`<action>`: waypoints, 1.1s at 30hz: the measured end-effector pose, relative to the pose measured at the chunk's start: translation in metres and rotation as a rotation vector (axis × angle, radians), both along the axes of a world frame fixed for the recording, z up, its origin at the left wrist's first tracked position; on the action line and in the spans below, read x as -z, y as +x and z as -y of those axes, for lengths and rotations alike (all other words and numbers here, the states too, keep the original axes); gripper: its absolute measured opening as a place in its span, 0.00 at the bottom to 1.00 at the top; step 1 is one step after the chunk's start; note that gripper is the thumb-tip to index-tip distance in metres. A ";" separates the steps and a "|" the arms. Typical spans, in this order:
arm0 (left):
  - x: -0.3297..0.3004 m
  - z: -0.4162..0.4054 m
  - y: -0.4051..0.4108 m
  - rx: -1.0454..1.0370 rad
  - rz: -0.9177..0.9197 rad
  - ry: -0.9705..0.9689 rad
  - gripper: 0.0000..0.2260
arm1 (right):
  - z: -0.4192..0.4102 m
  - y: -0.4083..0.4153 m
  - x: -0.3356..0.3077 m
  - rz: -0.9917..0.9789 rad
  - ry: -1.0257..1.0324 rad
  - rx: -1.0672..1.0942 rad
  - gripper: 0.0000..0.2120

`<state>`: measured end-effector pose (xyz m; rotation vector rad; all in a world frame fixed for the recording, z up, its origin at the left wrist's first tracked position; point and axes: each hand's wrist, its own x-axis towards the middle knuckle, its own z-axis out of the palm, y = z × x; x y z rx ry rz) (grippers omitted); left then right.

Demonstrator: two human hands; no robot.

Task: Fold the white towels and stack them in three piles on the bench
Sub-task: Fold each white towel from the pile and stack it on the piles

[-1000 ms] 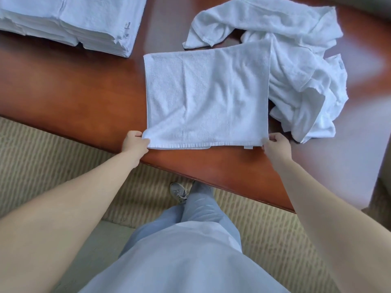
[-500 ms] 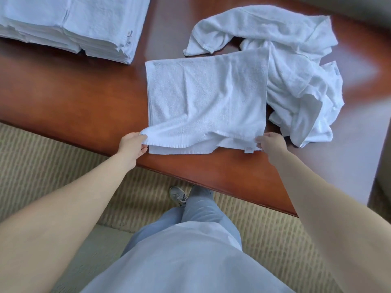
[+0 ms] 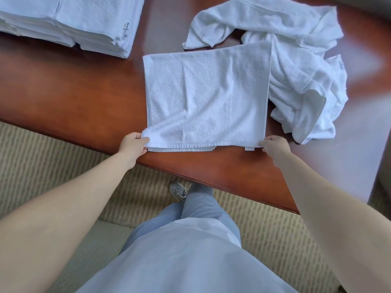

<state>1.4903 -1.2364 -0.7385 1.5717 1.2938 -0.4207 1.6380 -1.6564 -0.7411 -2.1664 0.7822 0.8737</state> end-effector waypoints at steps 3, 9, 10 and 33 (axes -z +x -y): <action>0.000 0.001 -0.002 0.148 -0.019 0.092 0.03 | 0.005 -0.002 -0.001 0.007 0.005 0.035 0.05; 0.000 0.014 -0.003 0.390 -0.101 0.185 0.12 | 0.012 0.000 -0.008 0.082 -0.019 0.085 0.04; 0.000 0.015 -0.003 0.412 -0.113 0.181 0.12 | 0.012 0.000 -0.009 0.088 -0.019 0.088 0.04; 0.009 0.014 -0.016 0.202 -0.073 -0.062 0.08 | 0.025 0.004 -0.001 0.066 0.047 0.129 0.04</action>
